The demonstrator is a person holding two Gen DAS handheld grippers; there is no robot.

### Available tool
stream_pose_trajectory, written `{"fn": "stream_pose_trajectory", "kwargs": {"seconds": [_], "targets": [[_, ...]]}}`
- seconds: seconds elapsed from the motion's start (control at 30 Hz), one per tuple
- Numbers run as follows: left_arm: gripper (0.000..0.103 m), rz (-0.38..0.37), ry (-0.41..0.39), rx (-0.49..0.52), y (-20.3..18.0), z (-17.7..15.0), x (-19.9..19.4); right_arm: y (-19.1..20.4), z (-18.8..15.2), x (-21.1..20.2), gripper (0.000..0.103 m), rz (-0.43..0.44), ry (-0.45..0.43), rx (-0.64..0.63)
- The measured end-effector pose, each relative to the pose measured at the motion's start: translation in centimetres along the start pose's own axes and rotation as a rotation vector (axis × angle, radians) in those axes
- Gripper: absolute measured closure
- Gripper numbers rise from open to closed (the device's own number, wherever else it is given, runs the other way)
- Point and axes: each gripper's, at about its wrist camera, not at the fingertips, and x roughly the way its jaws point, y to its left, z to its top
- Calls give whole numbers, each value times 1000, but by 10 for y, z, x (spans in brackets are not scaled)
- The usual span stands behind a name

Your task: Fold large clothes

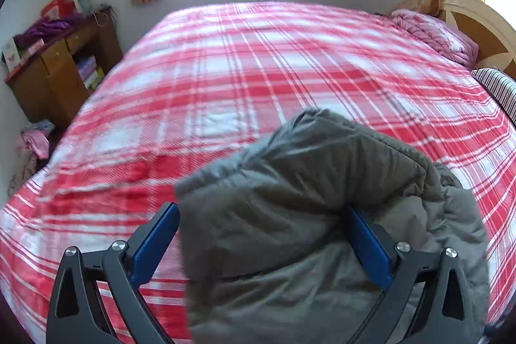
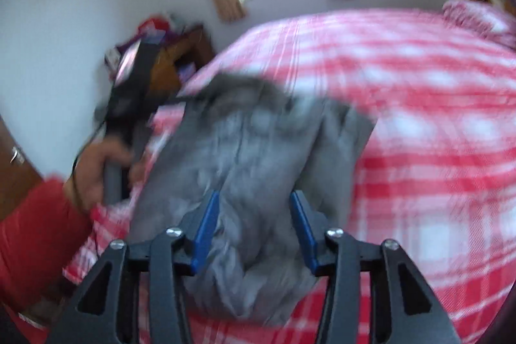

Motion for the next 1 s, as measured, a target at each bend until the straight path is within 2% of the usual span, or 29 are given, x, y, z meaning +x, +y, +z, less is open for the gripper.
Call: {"fn": "stream_pose_trajectory", "kwargs": {"seconds": [0.07,0.13,0.2,0.27,0.3,0.33,0.4,0.47,0.5,0.63,0.77,0.83,0.9,1.0], "targets": [[2,-7,1,16,-3,-1,-3,-3,-19,21,61,-36,69,17],[2,-9,-1,31,-4,-1,-12,-12,-31,34,61,-23,88,73],[2,-54,-14,5,9,-4,-30,-14,-25,32,60,-7,98,91],[2,-115,-43,-65,34,-12,-53,-14,-12,19,60,1,62,88],[2,-144,-53,-104,45,-17,-62,-17,-2,8,54,6,18,89],[2,-185,-52,-163,60,-22,-69,-21,7,0,33,8,-8,92],[2,-294,-34,-277,83,-35,-74,-33,28,-12,5,17,-63,116],[2,-383,-26,-383,101,-53,-75,-49,46,-10,4,22,-97,144],[2,-418,-18,-419,106,-62,-72,-55,53,-2,4,30,-87,152],[2,-492,74,-487,100,-84,-47,-75,61,43,4,102,20,232],[2,-568,188,-436,68,-92,-17,-85,59,87,4,111,85,281],[1,-593,176,-441,64,-92,-11,-87,56,101,4,125,109,298],[1,-613,159,-449,63,-88,-7,-88,52,112,4,188,125,320],[1,-613,111,-480,55,-88,-6,-80,52,119,4,184,112,262]]}}
